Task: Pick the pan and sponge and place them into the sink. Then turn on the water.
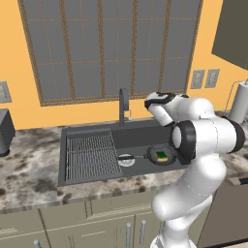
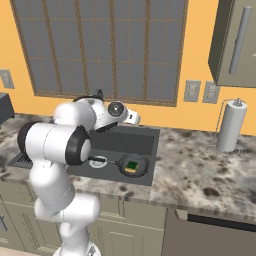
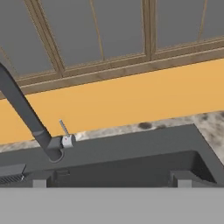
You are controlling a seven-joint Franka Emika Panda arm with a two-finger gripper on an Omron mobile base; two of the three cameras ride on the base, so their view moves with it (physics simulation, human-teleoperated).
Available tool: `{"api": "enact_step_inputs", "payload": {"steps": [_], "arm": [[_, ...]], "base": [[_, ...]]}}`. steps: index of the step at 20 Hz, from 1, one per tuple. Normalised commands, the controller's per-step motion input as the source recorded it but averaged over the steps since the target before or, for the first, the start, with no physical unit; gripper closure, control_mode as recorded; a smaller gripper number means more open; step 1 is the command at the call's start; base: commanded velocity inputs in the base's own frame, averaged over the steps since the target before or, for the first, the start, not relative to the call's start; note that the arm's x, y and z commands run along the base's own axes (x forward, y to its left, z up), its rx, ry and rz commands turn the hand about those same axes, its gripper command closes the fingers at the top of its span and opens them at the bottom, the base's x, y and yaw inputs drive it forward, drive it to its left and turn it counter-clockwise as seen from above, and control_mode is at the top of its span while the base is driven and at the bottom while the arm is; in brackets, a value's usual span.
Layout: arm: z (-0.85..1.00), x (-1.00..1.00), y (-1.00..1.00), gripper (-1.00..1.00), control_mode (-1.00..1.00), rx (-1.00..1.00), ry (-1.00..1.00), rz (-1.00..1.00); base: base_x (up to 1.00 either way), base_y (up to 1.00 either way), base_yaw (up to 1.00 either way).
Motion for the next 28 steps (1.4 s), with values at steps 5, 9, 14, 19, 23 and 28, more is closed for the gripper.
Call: {"api": "enact_step_inputs", "payload": {"steps": [5,9,14,19,23,28], "arm": [[-0.03,0.25,0.07,-1.0,-1.0,0.05,0.0,0.05],[-0.21,0.17,0.15,-1.0,-1.0,0.03,0.01,0.08],[-0.3,0.08,0.2,-1.0,-1.0,0.01,0.02,0.12],[-0.12,0.15,0.12,-1.0,-1.0,0.0,0.01,0.11],[-0.01,0.26,0.11,-1.0,-1.0,0.01,0.01,0.1],[-0.11,0.28,0.21,-1.0,-1.0,0.0,0.03,0.09]], "base": [[0.0,0.0,0.0],[0.0,0.0,0.0],[0.0,0.0,0.0],[0.0,0.0,0.0],[0.0,0.0,0.0],[0.0,0.0,0.0]]}}
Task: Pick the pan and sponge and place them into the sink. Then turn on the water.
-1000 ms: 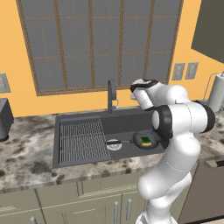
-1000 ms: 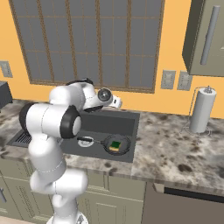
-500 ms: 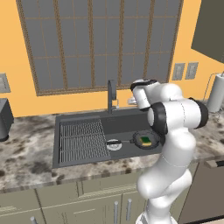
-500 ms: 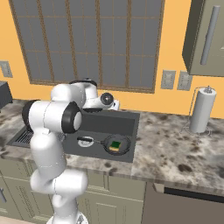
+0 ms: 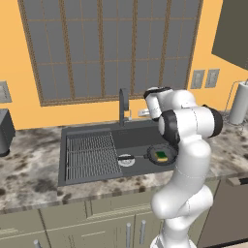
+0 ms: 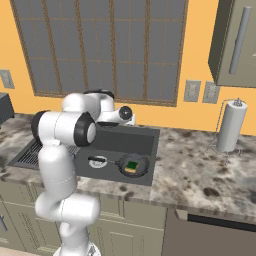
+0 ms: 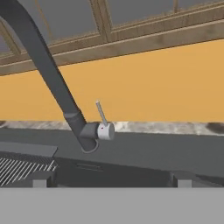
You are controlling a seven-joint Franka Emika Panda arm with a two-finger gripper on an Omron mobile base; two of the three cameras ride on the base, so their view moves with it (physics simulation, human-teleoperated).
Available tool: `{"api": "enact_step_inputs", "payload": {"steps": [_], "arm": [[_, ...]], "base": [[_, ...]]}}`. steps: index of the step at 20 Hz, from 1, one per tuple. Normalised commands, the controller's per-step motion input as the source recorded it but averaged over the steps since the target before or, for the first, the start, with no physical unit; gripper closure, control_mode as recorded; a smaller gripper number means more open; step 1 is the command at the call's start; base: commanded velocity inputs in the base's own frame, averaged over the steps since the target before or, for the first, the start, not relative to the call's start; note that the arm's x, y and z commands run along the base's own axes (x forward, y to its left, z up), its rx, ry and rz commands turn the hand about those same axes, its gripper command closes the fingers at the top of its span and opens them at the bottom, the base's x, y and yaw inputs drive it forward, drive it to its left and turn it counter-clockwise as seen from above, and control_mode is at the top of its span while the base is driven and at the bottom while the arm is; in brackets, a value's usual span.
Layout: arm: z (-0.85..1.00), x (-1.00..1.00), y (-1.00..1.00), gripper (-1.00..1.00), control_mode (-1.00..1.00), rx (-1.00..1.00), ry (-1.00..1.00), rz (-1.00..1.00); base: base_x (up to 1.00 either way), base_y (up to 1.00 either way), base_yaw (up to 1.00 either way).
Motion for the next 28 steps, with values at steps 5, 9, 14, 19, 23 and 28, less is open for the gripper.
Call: {"api": "enact_step_inputs", "payload": {"steps": [5,9,14,19,23,28], "arm": [[-0.2,0.32,0.3,-1.0,-1.0,0.0,0.04,0.06],[-0.19,0.48,0.2,-1.0,-1.0,0.0,0.04,0.02],[-0.22,0.61,0.1,-1.0,-1.0,0.0,0.03,0.0],[-0.24,0.57,0.03,-1.0,-1.0,0.0,0.0,0.0],[-0.29,0.54,0.03,-1.0,-1.0,0.0,0.0,0.0],[-0.37,0.38,0.18,-1.0,-1.0,0.0,0.0,0.03]], "base": [[0.0,0.0,0.0],[0.0,0.0,0.0],[0.0,0.0,0.0],[0.0,0.0,0.0],[0.0,0.0,0.0],[0.0,0.0,0.0]]}}
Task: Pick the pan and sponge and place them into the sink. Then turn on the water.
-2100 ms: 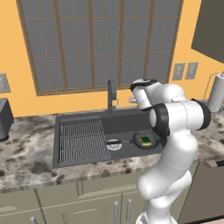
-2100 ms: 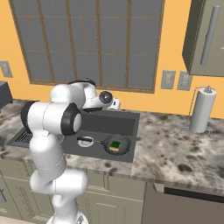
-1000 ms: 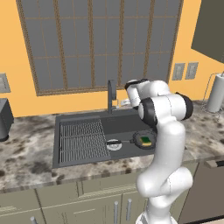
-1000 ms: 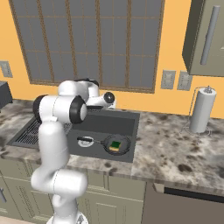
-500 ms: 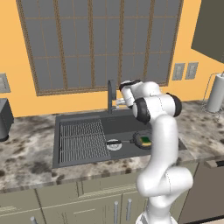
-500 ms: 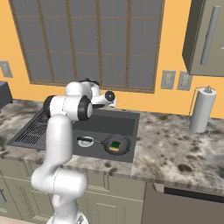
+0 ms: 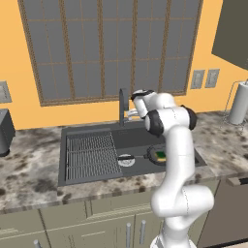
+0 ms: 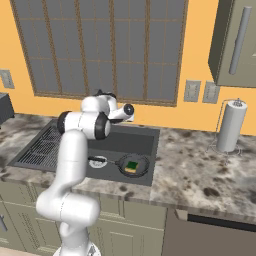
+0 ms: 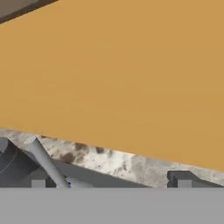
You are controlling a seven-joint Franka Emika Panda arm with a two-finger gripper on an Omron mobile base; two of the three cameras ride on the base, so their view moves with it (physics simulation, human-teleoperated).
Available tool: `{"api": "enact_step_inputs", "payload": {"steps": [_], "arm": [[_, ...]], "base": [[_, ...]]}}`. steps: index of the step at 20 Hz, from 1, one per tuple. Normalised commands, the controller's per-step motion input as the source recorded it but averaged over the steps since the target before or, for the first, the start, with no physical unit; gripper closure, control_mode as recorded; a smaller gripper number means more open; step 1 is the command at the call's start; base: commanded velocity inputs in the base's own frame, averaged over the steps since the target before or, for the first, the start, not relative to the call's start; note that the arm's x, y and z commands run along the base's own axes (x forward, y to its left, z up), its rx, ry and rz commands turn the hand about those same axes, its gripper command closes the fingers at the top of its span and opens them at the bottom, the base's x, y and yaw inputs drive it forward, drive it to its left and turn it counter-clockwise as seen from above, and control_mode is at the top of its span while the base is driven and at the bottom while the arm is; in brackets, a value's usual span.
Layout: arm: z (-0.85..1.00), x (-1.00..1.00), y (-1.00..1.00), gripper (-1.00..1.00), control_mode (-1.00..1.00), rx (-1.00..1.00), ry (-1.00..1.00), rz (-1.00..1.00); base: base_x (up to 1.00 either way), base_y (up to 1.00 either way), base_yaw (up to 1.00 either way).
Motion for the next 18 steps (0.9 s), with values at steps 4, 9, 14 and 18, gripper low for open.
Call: {"api": "enact_step_inputs", "payload": {"steps": [4,9,14,18], "arm": [[-0.31,0.35,0.21,-1.0,-1.0,0.0,0.0,0.04],[-0.36,0.25,0.3,-1.0,-1.0,0.0,0.0,0.04],[-0.44,0.48,0.2,-1.0,-1.0,-0.05,0.0,0.0],[-0.54,0.43,0.24,-1.0,-1.0,-0.15,-0.06,-0.07]], "base": [[0.0,0.0,0.0],[0.0,0.0,0.0],[0.0,0.0,0.0],[0.0,0.0,0.0]]}}
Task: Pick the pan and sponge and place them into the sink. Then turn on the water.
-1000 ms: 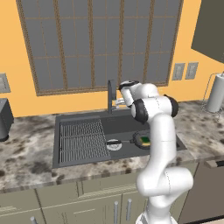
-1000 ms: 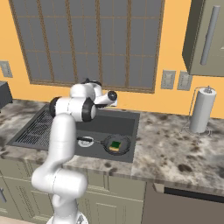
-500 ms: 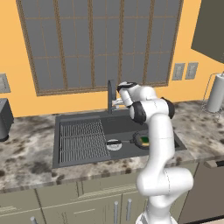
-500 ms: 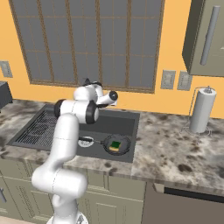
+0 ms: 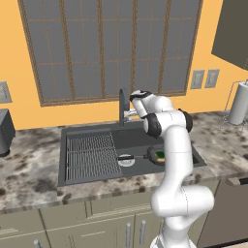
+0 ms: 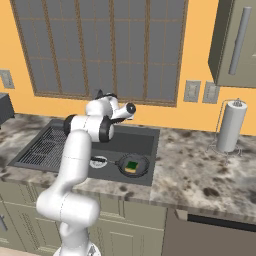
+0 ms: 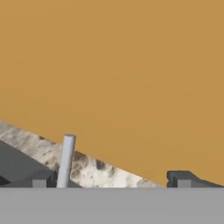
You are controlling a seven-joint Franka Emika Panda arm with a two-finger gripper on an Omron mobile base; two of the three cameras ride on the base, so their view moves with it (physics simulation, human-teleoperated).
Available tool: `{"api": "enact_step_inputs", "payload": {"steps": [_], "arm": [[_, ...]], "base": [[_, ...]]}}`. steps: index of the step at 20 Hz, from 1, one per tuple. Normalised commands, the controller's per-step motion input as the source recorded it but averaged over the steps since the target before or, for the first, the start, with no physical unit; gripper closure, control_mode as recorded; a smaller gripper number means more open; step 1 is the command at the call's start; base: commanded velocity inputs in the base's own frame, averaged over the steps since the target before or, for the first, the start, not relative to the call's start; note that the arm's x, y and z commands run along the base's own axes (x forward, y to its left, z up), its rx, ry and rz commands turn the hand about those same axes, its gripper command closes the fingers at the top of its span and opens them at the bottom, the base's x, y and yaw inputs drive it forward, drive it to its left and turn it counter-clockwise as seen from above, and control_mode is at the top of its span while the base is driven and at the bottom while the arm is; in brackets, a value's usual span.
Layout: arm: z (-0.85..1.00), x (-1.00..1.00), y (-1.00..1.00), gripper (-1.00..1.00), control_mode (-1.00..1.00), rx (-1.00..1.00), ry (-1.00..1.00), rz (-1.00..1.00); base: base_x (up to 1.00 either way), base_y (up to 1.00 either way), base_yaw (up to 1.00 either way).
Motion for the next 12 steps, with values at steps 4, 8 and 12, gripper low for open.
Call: {"api": "enact_step_inputs", "payload": {"steps": [4,8,12], "arm": [[-0.55,0.34,0.27,-1.0,-1.0,-0.17,-0.1,-0.2],[-0.48,0.31,0.05,-1.0,-1.0,-0.14,-0.12,-0.4],[-0.38,0.33,-0.07,-1.0,-1.0,-0.07,-0.13,-0.51]], "base": [[0.0,0.0,0.0],[0.0,0.0,0.0],[0.0,0.0,0.0]]}}
